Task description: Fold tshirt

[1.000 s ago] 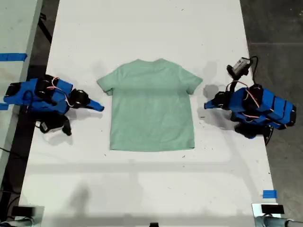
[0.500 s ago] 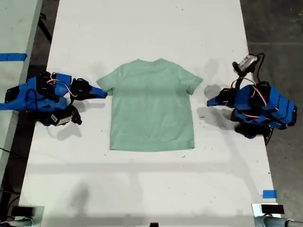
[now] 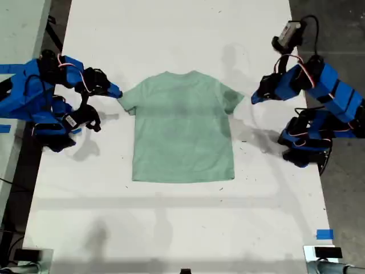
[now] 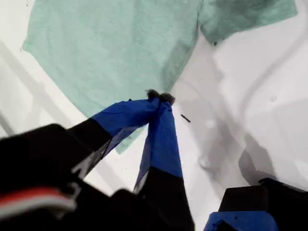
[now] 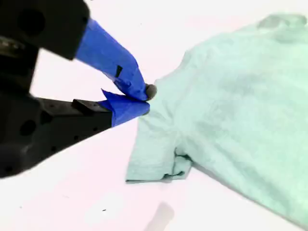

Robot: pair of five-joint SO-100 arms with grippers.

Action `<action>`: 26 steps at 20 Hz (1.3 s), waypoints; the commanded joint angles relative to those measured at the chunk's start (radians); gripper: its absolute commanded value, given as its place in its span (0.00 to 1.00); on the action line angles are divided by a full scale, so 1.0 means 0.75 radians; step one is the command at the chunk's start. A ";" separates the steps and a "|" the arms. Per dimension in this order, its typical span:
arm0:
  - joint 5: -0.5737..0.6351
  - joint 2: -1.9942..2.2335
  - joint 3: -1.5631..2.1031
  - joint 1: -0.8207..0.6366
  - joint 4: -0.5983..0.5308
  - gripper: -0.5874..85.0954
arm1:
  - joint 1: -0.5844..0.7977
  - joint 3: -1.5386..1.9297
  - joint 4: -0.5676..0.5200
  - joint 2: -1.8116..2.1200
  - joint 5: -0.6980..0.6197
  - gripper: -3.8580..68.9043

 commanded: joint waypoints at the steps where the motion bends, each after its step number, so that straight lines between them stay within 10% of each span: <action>1: 0.217 -0.286 -0.321 -0.121 0.200 0.01 | 0.082 -0.427 0.141 -0.243 -0.127 0.04; 7: 0.323 -0.507 -0.491 -0.184 0.378 0.04 | 0.176 -0.616 0.174 -0.538 -0.374 0.14; 10: 0.311 -0.425 -0.387 -0.217 0.325 0.10 | 0.233 -0.515 0.074 -0.595 -0.495 0.54; 12: 0.309 -0.395 -0.325 -0.229 0.303 0.22 | 0.309 -0.317 -0.084 -0.597 -0.587 0.60; 19: 0.262 -0.391 -0.241 -0.209 0.227 0.23 | 0.612 0.072 -0.675 -0.920 -0.877 0.60; 24: 0.247 -0.403 -0.237 -0.205 0.225 0.22 | 0.630 -0.247 -0.575 -1.346 -0.902 0.56; 26: 0.239 -0.405 -0.237 -0.205 0.217 0.21 | 0.634 -0.350 -0.526 -1.428 -0.918 0.36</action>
